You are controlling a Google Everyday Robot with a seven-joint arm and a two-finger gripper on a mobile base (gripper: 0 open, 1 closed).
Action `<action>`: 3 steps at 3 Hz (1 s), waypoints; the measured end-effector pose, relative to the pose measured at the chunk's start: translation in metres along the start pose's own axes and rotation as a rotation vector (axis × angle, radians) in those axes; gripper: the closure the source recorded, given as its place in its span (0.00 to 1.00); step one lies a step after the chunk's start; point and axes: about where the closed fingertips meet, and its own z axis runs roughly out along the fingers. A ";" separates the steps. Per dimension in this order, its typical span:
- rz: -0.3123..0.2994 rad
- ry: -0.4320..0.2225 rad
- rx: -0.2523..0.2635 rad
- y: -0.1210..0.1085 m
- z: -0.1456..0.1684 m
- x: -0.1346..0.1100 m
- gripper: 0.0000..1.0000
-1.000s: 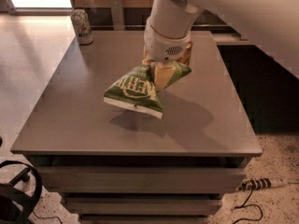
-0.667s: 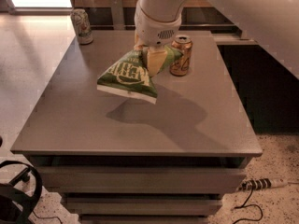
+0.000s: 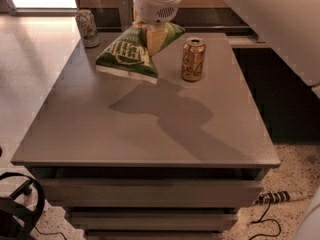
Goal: Move green jalapeno chip bag near 7up can
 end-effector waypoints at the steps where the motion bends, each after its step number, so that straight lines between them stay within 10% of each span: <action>1: 0.008 0.041 0.073 -0.025 0.002 0.018 1.00; 2: -0.021 0.038 0.188 -0.072 0.003 0.032 1.00; 3: -0.032 0.040 0.185 -0.079 0.015 0.030 1.00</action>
Offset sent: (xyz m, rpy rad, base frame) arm 0.0862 -0.0119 0.0338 0.0393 -0.2349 -0.0410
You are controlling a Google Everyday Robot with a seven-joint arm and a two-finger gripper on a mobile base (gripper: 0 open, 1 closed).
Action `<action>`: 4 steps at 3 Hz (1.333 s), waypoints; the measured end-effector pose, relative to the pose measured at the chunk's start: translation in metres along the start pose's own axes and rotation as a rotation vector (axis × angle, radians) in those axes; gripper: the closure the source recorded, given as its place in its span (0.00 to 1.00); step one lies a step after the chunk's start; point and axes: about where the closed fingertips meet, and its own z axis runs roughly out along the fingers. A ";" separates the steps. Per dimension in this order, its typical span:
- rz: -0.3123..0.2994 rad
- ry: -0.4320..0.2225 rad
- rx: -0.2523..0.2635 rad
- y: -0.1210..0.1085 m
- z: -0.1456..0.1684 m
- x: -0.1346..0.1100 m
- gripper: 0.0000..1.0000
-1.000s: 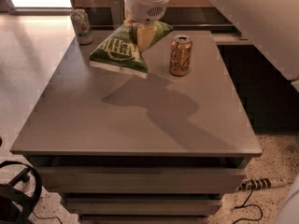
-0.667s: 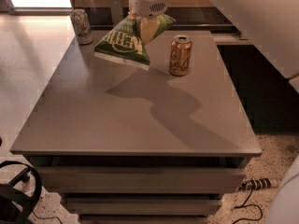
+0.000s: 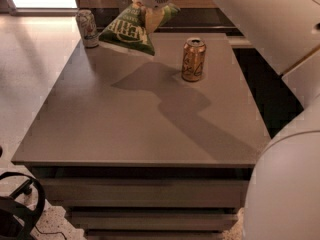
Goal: Move green jalapeno chip bag near 7up can
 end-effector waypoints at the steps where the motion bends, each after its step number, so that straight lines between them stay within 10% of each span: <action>1: -0.029 -0.007 0.015 -0.020 0.034 -0.008 1.00; 4: -0.033 -0.018 0.049 -0.064 0.134 -0.012 1.00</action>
Offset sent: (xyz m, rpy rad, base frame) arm 0.0991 0.0765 -0.0484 0.0168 -0.0856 0.0612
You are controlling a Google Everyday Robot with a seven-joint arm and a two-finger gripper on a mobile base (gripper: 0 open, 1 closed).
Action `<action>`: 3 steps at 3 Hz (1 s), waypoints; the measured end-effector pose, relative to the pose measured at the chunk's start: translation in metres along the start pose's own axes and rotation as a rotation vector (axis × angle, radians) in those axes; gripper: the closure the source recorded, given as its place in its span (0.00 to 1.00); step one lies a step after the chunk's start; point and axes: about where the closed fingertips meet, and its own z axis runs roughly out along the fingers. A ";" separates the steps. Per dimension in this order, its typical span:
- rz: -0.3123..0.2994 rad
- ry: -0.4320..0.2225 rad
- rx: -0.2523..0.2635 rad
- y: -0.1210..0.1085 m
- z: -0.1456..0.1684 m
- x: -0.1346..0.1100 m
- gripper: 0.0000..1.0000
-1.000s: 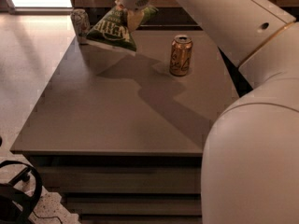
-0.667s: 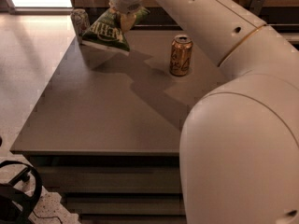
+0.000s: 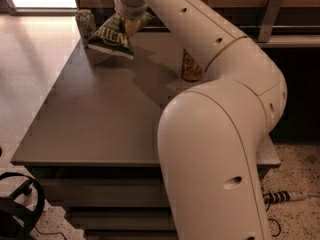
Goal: Move green jalapeno chip bag near 7up can
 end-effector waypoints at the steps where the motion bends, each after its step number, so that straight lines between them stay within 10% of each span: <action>1: 0.019 -0.002 -0.007 -0.004 0.023 0.007 1.00; 3: 0.037 -0.008 0.002 -0.013 0.044 0.010 0.85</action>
Offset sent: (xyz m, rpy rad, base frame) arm 0.0729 0.0135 -0.0189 0.0482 0.0066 -0.0346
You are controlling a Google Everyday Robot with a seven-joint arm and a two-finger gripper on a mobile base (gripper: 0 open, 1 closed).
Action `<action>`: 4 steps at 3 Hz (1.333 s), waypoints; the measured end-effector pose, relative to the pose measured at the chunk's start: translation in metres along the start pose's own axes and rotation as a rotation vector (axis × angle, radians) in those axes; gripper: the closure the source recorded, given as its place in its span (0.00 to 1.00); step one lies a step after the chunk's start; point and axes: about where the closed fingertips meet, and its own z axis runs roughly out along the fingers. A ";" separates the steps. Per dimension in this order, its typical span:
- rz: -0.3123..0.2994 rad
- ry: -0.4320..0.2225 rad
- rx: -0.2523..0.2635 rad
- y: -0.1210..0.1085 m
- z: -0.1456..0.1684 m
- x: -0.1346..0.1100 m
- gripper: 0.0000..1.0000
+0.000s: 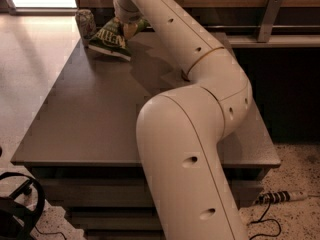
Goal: Move green jalapeno chip bag near 7up can
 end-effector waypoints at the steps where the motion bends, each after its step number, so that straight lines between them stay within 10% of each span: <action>1: -0.001 -0.001 -0.005 0.002 0.004 -0.001 0.60; 4: -0.005 -0.005 -0.021 0.008 0.015 -0.005 0.00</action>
Offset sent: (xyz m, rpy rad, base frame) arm 0.0003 0.0013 -0.0034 -0.0017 0.0039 0.0015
